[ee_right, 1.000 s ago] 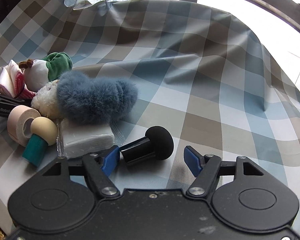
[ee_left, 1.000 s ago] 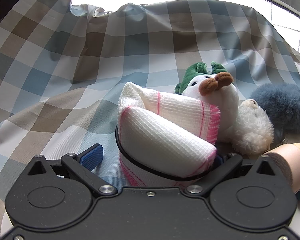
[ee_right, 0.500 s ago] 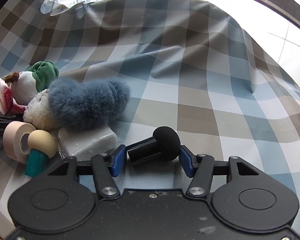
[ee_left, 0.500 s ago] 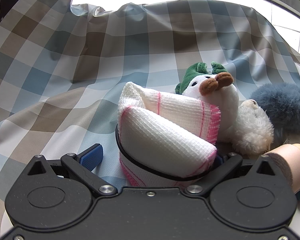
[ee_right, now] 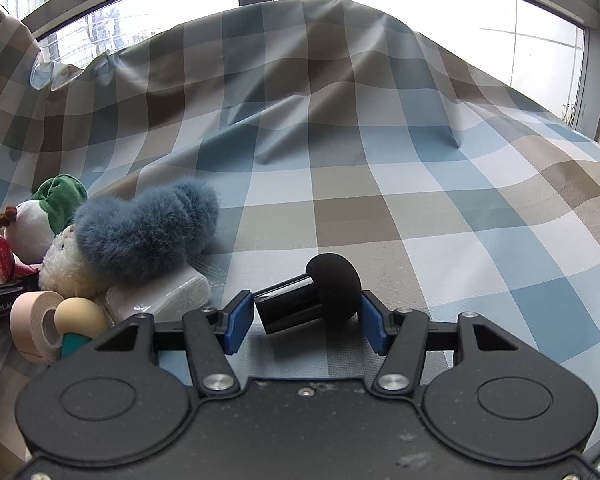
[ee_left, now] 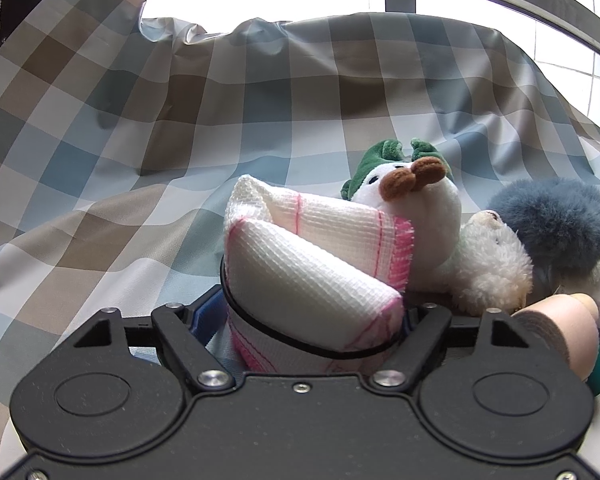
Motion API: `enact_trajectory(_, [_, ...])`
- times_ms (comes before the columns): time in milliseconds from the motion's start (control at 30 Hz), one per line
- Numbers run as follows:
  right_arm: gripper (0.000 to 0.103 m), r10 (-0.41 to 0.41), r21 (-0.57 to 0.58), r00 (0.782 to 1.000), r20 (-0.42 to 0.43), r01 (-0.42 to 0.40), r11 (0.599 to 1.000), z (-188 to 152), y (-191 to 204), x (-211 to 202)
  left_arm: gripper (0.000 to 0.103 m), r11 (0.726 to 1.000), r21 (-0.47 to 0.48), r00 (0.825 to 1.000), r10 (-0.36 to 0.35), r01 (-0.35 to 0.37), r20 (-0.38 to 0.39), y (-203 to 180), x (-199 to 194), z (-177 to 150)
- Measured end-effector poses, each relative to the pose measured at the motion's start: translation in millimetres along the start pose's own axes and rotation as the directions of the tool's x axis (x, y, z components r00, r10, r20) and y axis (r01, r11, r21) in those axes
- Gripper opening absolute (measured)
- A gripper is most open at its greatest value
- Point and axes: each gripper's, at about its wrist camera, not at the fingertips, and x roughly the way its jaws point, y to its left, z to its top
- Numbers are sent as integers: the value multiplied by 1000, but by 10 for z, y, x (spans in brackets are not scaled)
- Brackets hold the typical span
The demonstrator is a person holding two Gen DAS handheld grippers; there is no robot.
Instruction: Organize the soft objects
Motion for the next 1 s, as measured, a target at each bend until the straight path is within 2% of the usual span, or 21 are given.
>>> enact_trajectory(200, [56,-16,-9,999,29,16,1000,3,-2,-37,66,1000,3,1000,13,-13,11,-4,-19,10])
enact_trajectory(367, [56,-20,61,999,37,17,998,50,-149,-45,66,998,37,999,54,-54,4,-55,-59,36])
enact_trajectory(500, [56,-23,116,999,30,19,993,66,-248,-36,66,996,29,996,80,-79,-28,-63,-168,85])
enact_trajectory(800, [56,-70,105,997,17,68,992,23,-247,-16,66,996,-20,994,82,-84,-66,-83,-796,153])
enact_trajectory(900, [56,-71,100,997,37,67,993,12,-243,-57,66,996,-33,989,79,-84,-122,-123,-959,56])
enact_trajectory(1000, [56,-69,96,995,68,62,993,-7,-241,-130,66,997,-66,985,37,-49,-166,-144,-1147,-91])
